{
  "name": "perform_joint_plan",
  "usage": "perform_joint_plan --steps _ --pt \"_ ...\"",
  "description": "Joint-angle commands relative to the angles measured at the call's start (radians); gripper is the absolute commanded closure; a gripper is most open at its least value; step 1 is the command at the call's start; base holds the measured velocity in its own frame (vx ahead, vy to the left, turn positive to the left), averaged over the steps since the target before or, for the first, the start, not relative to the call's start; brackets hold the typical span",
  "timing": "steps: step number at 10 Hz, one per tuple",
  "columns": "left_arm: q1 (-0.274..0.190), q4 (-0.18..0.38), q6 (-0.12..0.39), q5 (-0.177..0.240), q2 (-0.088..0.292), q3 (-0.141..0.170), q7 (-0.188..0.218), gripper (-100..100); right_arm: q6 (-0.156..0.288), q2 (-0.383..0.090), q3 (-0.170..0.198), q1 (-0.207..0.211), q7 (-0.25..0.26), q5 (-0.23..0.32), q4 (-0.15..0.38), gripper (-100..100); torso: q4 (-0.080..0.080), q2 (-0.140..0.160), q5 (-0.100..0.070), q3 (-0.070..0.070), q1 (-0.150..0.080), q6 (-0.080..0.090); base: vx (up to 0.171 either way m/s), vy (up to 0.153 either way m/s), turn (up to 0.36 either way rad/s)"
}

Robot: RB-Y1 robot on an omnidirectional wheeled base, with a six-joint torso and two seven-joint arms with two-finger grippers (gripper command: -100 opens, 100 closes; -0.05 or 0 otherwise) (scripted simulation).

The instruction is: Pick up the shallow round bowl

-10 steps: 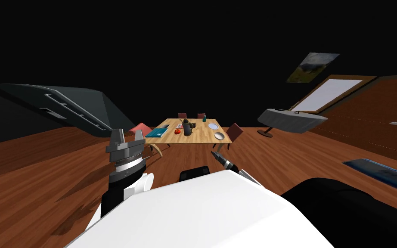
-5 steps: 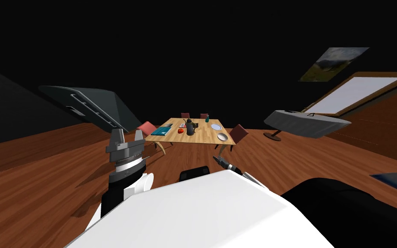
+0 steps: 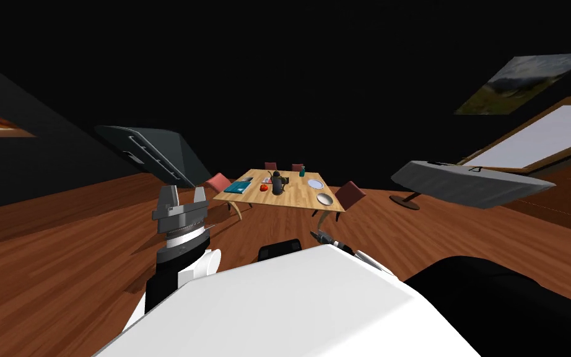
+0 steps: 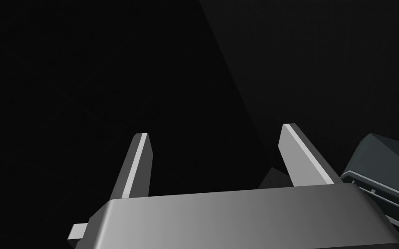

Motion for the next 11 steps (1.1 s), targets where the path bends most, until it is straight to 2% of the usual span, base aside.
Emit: perform_joint_plan --steps 1,3,4,5,6,8,9,10,11 --pt "0.000 0.000 0.000 0.000 0.000 0.000 0.000 0 -0.010 -0.012 0.009 -0.010 0.010 0.009 0.050 -100 0.000 0.000 0.000 0.000 0.000 0.000 0.018 0.033 0.102" --pt "0.000 0.000 0.000 0.000 0.000 0.000 0.000 0 -0.010 -0.012 0.009 -0.010 0.010 0.009 0.067 -100 0.000 0.001 0.000 0.000 -0.001 0.001 0.007 0.007 -0.010" --pt "0.000 0.000 0.000 0.000 0.000 0.000 0.000 0 -0.014 -0.043 0.029 -0.022 0.020 0.028 0.104 -100 0.000 0.001 0.000 0.001 -0.002 0.001 0.014 0.026 0.201" --pt "0.000 0.000 0.000 0.000 0.000 0.000 0.000 0 -0.014 -0.043 0.029 -0.022 0.020 0.028 0.131 -100 0.000 0.000 0.000 0.000 -0.001 0.000 0.019 0.024 0.121" --pt "0.000 0.000 0.000 0.000 0.000 0.000 0.000 0 -0.018 -0.074 0.049 -0.035 0.030 0.047 0.167 -100 0.000 0.000 0.000 0.000 -0.001 0.001 0.024 0.038 0.200" --pt "0.000 0.000 0.000 0.000 0.000 0.000 0.000 0 -0.018 -0.074 0.049 -0.035 0.030 0.047 0.195 -100 0.000 0.000 0.000 0.000 0.000 0.001 0.021 0.017 0.029" --pt "0.000 0.000 0.000 0.000 0.000 0.000 0.000 0 -0.021 -0.105 0.069 -0.048 0.040 0.065 0.226 -100 0.000 0.000 0.000 0.000 -0.001 0.001 0.022 0.024 0.197" --pt "0.000 0.000 0.000 0.000 0.000 0.000 0.000 0 -0.021 -0.105 0.069 -0.048 0.040 0.065 0.257 -100 0.000 0.000 0.000 0.000 -0.001 0.000 0.022 0.019 0.103" --pt "0.000 0.000 0.000 0.000 0.000 0.000 0.000 0 -0.022 -0.136 0.087 -0.063 0.049 0.082 0.294 -100 0.000 0.000 0.000 0.000 -0.001 0.001 0.018 0.039 0.164"
